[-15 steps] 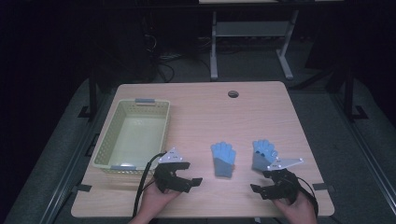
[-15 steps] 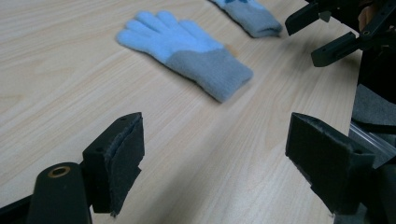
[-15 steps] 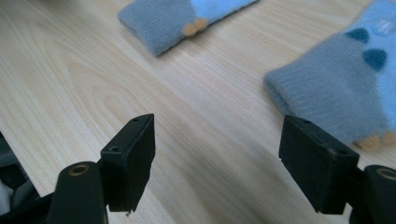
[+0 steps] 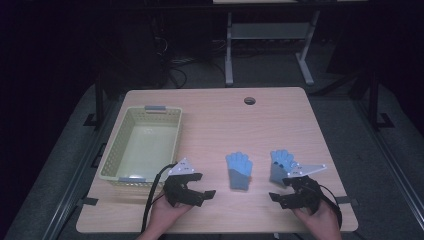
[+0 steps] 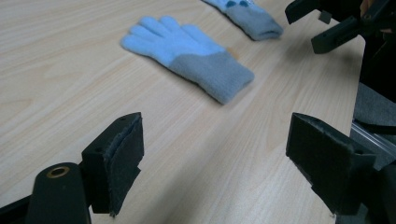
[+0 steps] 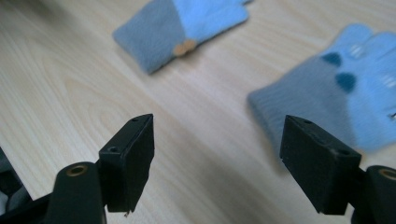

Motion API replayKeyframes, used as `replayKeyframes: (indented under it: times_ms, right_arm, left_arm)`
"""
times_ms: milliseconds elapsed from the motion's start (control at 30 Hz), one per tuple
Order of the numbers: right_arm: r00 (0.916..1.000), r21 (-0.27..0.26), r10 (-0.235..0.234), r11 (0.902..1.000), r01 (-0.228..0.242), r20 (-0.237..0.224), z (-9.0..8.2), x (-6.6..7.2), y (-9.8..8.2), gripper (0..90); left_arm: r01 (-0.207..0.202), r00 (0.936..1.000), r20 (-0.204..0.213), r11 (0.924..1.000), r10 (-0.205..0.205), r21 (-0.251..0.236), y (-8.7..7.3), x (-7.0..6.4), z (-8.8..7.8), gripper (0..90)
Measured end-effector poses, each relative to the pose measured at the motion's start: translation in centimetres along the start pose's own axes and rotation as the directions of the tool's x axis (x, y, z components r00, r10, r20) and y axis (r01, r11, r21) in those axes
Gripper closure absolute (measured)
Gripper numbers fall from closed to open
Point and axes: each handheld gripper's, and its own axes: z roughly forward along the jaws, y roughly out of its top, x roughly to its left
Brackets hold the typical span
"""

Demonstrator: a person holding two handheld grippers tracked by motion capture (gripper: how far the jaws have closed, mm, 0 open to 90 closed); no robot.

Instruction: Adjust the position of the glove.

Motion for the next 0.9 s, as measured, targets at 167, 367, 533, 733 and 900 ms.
replayKeyframes:
  times_ms: [167,367,533,733,900]
  right_arm:
    - [1.0,0.006,0.001,1.0,-0.001,-0.001,-0.3,-0.8,1.0,26.9]
    - [0.9999,0.031,-0.002,0.9995,0.002,0.016,-0.3,-1.8,2.5,27.1]
    - [0.9999,0.049,0.009,0.9988,-0.009,0.007,0.0,-2.7,3.2,27.9]
    - [0.9996,0.073,0.027,0.997,-0.028,0.011,0.0,-3.9,4.0,29.4]
    - [0.9986,0.063,0.026,0.9976,-0.029,0.047,0.1,-5.0,5.1,31.6]
  left_arm:
    - [0.001,1.0,-0.003,1.0,-0.001,-0.008,0.0,0.1,-0.1,18.8]
    - [0.021,0.9998,0.004,0.9996,-0.021,-0.015,0.0,0.4,-0.2,18.8]
    - [0.014,0.9999,0.006,0.9998,-0.014,-0.014,0.1,0.3,-0.1,18.8]
    - [0.024,0.9996,0.017,0.9995,-0.024,-0.019,0.1,0.2,-0.1,18.8]
    - [0.023,0.9996,0.015,0.9996,-0.023,-0.017,0.1,0.2,-0.2,18.8]
